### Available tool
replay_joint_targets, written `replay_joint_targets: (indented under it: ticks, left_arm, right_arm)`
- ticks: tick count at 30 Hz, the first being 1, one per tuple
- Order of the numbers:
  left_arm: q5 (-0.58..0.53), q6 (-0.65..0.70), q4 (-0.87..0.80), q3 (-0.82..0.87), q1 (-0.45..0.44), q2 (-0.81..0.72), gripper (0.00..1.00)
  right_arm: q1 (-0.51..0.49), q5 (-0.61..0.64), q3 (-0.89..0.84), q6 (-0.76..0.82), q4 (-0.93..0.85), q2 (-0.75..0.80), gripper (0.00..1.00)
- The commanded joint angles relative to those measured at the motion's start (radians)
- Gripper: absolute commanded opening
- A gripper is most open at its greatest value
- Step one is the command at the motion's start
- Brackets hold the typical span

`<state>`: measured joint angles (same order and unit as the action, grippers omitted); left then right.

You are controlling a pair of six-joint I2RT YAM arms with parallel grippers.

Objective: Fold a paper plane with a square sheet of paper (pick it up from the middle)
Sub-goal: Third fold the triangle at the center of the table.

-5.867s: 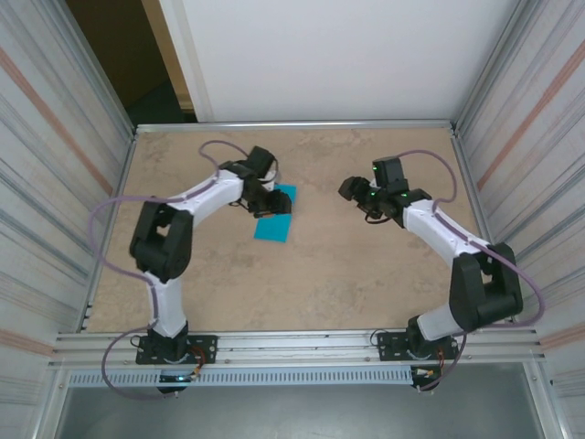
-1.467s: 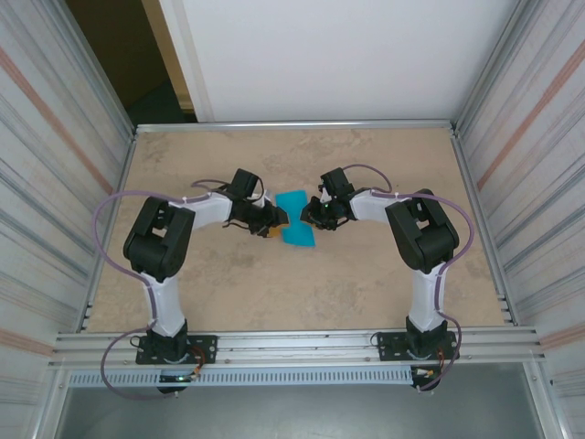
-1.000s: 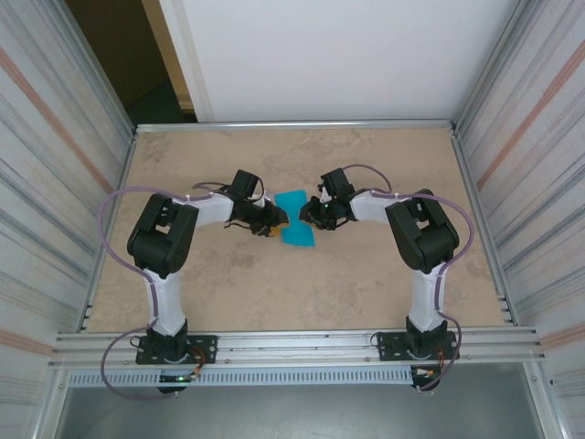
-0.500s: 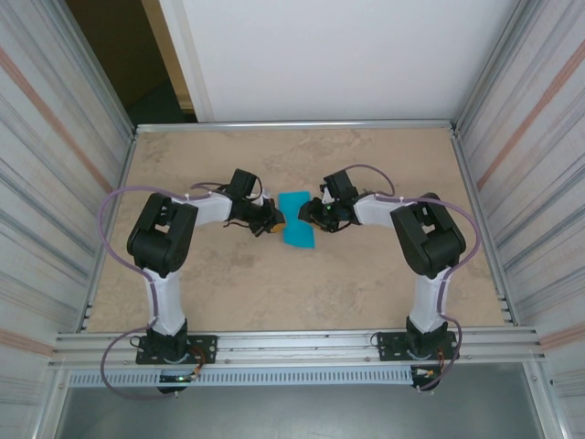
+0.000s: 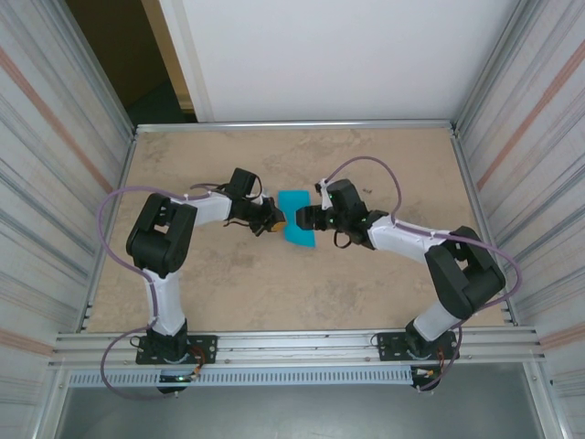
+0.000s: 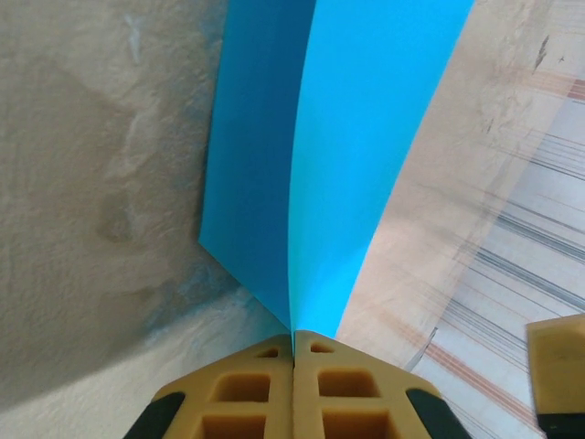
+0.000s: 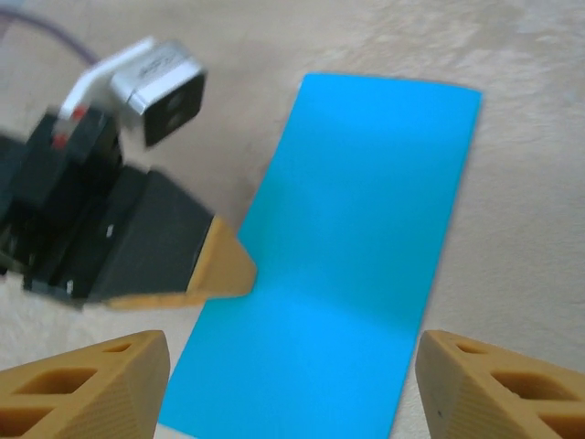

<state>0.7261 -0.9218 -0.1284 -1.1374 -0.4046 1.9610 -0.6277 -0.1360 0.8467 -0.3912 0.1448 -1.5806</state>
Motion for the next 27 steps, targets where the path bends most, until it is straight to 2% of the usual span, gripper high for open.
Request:
replay_joint_targets:
  ticks: [1, 5, 12, 23, 27]
  left_arm:
    - [0.029, -0.024, -0.003, -0.024, 0.007, -0.039, 0.04]
    - [0.038, -0.032, -0.003, -0.024, 0.007, -0.037, 0.04]
    - [0.045, -0.036, -0.004, -0.025, 0.008, -0.035, 0.04]
    - [0.047, -0.035, -0.01, -0.025, 0.008, -0.032, 0.04]
    - [0.047, -0.035, -0.01, -0.025, 0.007, -0.029, 0.04]
  right_arm:
    - [-0.037, 0.042, -0.059, 0.194, 0.11, 0.032, 0.77]
    - [-0.111, 0.077, -0.056, 0.325, 0.092, 0.007, 0.82]
    - [-0.2, 0.14, -0.052, 0.479, 0.106, -0.088, 0.81]
    - [-0.203, 0.318, -0.07, 0.569, 0.175, -0.148, 0.73]
    - [-0.204, 0.323, -0.077, 0.58, 0.184, -0.128, 0.69]
